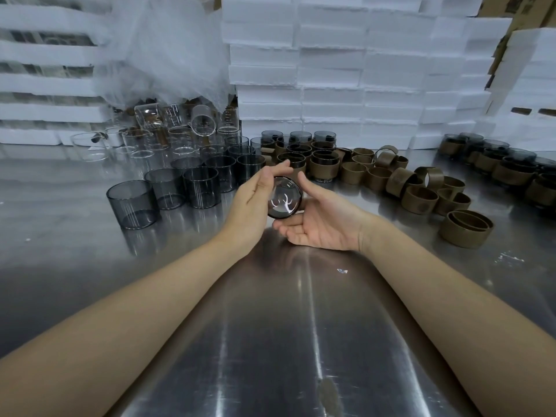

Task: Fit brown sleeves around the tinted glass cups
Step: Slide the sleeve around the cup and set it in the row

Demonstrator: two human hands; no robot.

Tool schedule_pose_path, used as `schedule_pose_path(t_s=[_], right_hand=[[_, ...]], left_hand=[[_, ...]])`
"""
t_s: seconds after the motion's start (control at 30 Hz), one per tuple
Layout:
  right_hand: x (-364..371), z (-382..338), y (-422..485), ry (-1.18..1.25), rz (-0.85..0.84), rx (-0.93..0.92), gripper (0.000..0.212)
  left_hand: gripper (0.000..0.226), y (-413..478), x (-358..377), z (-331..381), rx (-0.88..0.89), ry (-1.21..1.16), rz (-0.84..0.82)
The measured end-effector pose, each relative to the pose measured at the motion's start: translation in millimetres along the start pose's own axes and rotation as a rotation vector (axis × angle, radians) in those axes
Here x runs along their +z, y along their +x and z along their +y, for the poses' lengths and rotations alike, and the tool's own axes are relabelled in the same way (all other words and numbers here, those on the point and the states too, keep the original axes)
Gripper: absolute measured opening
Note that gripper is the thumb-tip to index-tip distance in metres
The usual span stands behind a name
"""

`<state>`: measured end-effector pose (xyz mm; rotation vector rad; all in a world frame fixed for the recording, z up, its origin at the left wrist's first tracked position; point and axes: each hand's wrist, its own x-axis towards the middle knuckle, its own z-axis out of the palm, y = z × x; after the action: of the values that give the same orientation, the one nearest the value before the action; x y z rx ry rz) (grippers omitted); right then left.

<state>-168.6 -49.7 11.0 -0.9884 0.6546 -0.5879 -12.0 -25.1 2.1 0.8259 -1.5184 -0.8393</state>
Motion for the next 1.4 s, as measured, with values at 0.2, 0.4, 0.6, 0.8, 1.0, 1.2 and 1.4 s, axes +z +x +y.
schedule_pose_path(t_s=[0.2,0.4,0.6,0.8,1.0,1.2,1.4], right_hand=[[0.5,1.0,3.2,0.101,0.138,-0.174,0.065],[-3.3,0.4,5.7,-0.007,0.366,-0.421,0.035],[1.9,0.3,4.7,-0.089,0.390,-0.440,0.058],[1.6,5.4,6.7,-0.138,0.379,-0.471,0.037],[0.9,6.7,5.9,-0.211,0.318,-0.489,0.045],[0.9,2.0,-0.8,-0.275,0.178,-0.434,0.052],[13.2,6.0,6.5,-0.148,0.169,-0.496,0.046]], left_hand=[[0.038,3.2,-3.1,-0.3,-0.028,-0.134,-0.002],[0.052,-0.4,-0.1,-1.4,0.122,0.176,-0.017],[0.054,-6.4,9.4,-1.2,0.229,0.455,-0.256],[0.072,-8.0,10.5,-5.0,0.095,0.556,-0.246],[0.098,-2.4,3.9,-4.9,-0.109,0.348,-0.177],[0.076,1.6,-1.5,-8.1,-0.187,0.081,-0.142],[0.073,0.6,0.8,-4.2,-0.193,-0.005,-0.214]])
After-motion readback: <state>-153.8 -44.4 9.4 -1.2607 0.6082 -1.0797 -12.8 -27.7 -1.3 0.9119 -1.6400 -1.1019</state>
